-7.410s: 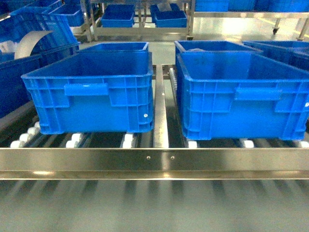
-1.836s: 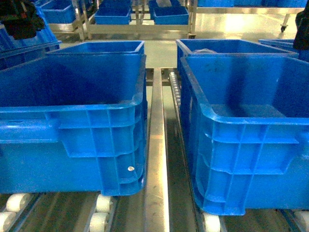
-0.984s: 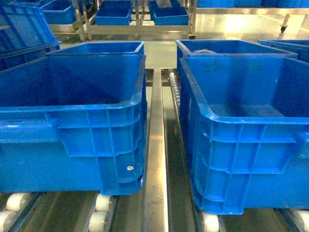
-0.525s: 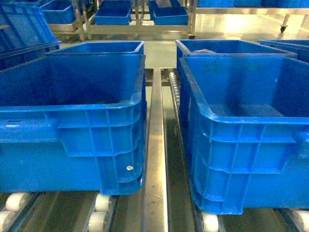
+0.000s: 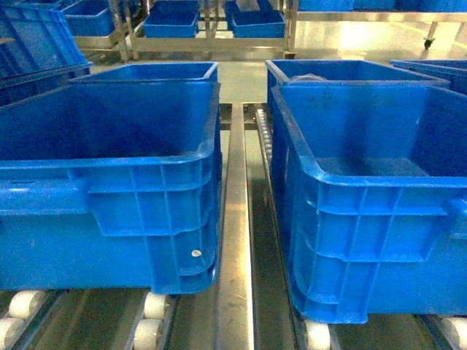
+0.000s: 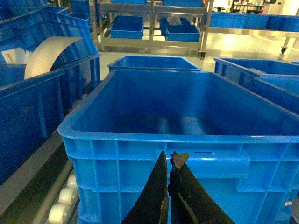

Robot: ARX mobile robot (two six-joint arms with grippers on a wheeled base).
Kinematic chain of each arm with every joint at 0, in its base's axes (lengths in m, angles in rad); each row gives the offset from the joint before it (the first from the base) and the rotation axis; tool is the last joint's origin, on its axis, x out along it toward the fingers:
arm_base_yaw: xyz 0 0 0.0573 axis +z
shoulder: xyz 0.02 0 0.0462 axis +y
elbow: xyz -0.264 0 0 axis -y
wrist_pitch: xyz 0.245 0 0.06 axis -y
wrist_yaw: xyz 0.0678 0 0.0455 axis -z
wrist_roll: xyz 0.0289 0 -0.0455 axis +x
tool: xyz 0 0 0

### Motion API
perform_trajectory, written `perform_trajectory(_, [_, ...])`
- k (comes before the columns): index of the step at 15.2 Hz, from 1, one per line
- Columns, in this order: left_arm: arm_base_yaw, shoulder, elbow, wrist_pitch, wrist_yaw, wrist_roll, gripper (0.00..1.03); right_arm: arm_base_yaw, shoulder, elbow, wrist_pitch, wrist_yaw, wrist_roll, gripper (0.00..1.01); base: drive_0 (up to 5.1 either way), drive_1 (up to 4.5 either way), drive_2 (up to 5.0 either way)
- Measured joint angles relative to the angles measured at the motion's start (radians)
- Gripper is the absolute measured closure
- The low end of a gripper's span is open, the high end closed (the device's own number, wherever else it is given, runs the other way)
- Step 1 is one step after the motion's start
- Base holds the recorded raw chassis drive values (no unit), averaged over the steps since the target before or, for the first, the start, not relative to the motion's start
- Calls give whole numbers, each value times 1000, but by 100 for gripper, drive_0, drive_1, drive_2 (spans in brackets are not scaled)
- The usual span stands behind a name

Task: Sort blue parts and orange caps into right shelf containers

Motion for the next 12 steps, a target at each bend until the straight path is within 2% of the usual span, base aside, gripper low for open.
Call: perform_trajectory(12, [0, -347, 0, -332, 0, 1, 101, 0, -347, 0, -342, 0, 0, 100, 0, 0, 0])
